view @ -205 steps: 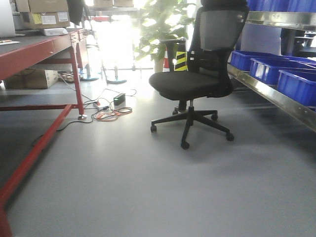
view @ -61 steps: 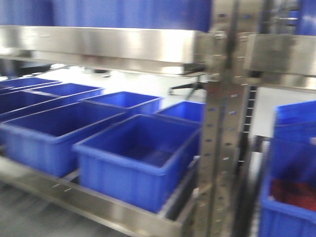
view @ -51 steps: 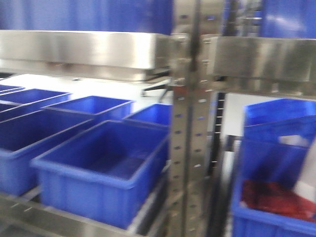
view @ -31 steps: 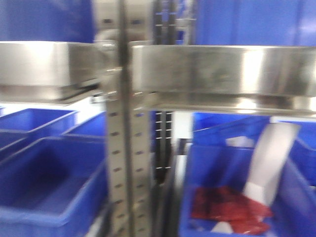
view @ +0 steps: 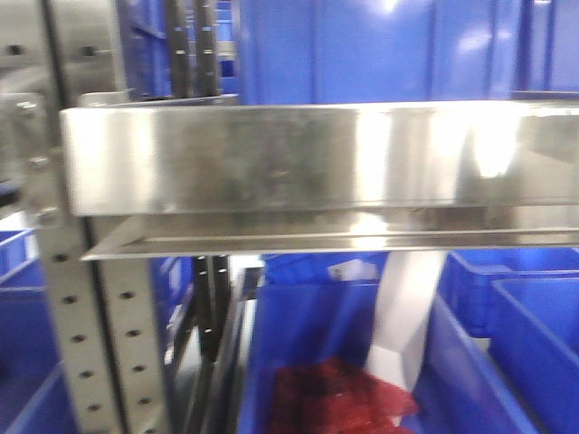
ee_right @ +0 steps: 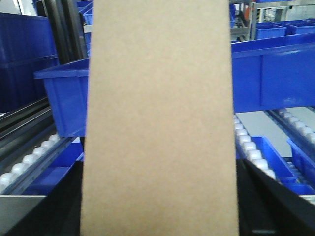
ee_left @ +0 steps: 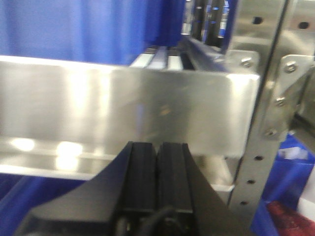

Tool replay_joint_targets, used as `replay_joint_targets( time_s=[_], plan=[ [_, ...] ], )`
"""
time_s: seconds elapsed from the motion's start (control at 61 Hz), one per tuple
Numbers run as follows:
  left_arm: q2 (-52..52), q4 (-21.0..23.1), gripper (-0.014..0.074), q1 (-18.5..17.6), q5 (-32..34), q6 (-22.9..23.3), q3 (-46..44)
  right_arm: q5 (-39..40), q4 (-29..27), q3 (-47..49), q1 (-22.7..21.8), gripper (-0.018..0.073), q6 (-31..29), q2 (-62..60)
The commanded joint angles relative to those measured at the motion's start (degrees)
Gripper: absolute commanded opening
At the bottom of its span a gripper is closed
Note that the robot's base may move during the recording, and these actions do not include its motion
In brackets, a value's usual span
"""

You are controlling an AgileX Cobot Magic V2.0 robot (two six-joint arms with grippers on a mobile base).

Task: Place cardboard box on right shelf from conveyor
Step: 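Position the base facing the shelf with the box held up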

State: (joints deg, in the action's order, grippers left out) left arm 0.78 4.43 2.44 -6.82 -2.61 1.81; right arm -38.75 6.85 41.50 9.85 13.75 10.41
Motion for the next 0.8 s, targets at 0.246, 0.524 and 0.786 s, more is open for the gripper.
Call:
replay_joint_targets(
  time_s=[0.246, 0.524, 0.786],
  plan=[
    [0.77, 0.34, -0.0116, -0.35, 4.92, -0.02, 0.48, 6.05, 0.67, 1.49, -0.31, 0.0225, -0.49, 1.01],
    [0.77, 0.34, -0.0116, -0.35, 4.92, -0.02, 0.48, 6.05, 0.67, 1.49, -0.31, 0.0225, -0.49, 1.01],
    [0.77, 0.34, -0.0115, -0.35, 4.92, -0.02, 0.48, 6.05, 0.67, 1.49, -0.31, 0.0225, -0.49, 1.01]
  ],
)
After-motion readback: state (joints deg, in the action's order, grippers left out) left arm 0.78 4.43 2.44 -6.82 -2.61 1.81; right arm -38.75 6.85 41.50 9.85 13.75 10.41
